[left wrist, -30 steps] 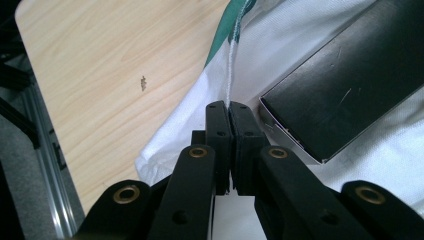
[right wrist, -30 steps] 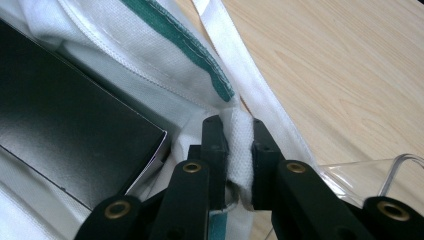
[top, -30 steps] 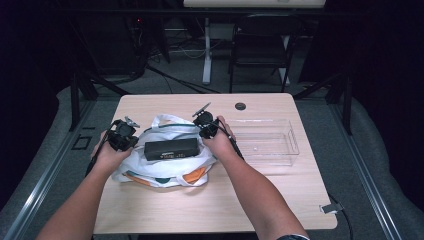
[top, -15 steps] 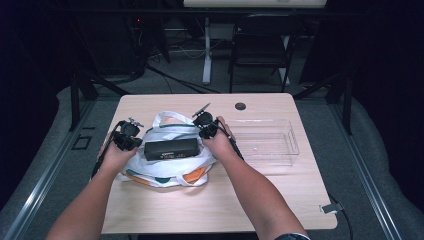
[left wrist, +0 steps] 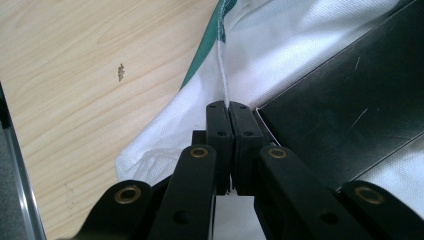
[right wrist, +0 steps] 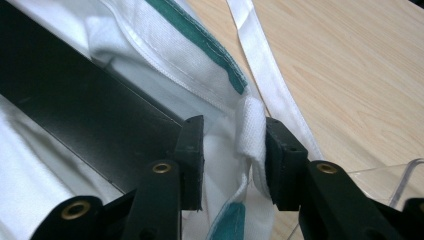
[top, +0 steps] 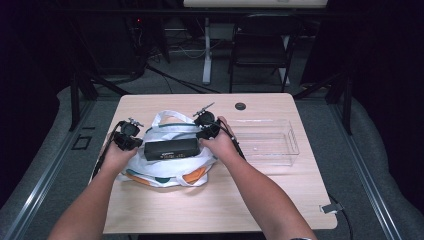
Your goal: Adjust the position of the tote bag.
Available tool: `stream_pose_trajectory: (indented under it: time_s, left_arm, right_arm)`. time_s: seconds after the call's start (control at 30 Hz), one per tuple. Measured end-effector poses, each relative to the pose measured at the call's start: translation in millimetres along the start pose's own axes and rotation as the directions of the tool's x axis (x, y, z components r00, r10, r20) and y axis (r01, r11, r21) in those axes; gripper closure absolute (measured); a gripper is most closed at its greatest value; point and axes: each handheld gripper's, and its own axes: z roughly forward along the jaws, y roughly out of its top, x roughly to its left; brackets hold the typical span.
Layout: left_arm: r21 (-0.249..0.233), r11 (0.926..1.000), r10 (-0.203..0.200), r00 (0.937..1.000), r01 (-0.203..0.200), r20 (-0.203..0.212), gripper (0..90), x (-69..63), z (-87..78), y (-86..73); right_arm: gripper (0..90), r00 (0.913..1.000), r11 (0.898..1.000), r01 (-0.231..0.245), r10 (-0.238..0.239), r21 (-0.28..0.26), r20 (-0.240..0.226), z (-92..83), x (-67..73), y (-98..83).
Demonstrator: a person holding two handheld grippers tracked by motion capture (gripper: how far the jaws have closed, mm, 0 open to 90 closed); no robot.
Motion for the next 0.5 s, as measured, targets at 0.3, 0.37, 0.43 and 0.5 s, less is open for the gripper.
stream_pose_trajectory:
  time_s: [0.3, 0.37, 0.43, 0.5]
  left_arm:
    - [-0.003, 1.0, -0.004, 1.0, 0.005, 0.003, 89.0, 0.4, -0.4, -0.2]
    - [0.0, 1.0, -0.004, 1.0, 0.004, 0.002, 89.0, 0.2, -0.4, -0.1]
    - [0.0, 1.0, -0.002, 1.0, 0.002, 0.001, 89.0, -0.1, -0.2, 0.1]
    - [0.001, 1.0, -0.001, 1.0, 0.001, 0.004, 89.1, 0.0, 0.0, 0.1]
  right_arm:
    - [65.9, 0.9996, 0.999, 0.014, -0.013, -0.051, 0.023, -14.7, -0.2, 0.2]
    - [67.9, 0.9995, 0.999, 0.017, -0.015, -0.047, 0.026, -16.4, -0.5, 0.6]
    - [75.4, 0.9994, 0.998, 0.018, -0.016, -0.054, 0.032, -17.2, -0.6, 0.2]
    - [79.9, 0.9991, 0.998, 0.017, -0.015, -0.052, 0.04, -16.8, -0.8, -0.1]
